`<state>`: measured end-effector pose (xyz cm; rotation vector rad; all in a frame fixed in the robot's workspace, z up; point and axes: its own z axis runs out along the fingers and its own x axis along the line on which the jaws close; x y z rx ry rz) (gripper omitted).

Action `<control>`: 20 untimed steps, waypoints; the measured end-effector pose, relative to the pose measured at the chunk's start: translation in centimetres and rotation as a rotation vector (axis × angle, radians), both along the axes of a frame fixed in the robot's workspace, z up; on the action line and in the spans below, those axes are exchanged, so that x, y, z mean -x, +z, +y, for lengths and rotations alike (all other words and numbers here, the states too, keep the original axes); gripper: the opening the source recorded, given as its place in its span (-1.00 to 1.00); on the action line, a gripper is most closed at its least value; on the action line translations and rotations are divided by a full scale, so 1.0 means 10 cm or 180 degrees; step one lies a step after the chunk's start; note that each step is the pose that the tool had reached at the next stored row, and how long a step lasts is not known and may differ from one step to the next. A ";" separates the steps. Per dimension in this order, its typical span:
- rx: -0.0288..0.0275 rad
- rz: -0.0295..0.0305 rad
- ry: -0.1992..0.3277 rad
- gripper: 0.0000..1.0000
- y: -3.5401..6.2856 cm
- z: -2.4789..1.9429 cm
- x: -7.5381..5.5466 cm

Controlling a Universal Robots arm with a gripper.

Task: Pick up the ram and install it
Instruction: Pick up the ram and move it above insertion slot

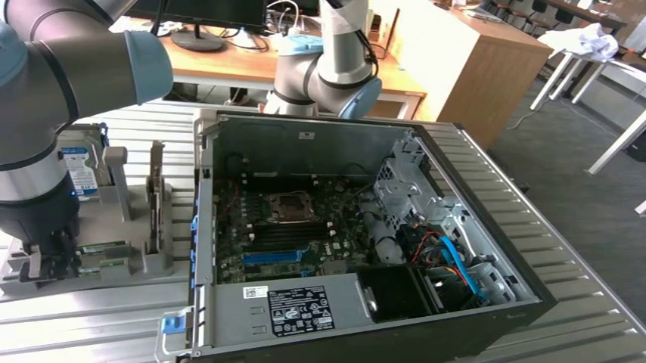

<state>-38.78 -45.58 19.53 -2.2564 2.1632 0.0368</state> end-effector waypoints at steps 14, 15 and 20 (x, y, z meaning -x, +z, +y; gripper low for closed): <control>-0.0004 0.0000 0.0000 -0.74 0.036 0.000 0.00; -0.0004 0.0000 0.0000 -0.74 0.053 0.000 0.00; -0.0004 0.0000 0.0000 -0.74 0.131 0.000 0.00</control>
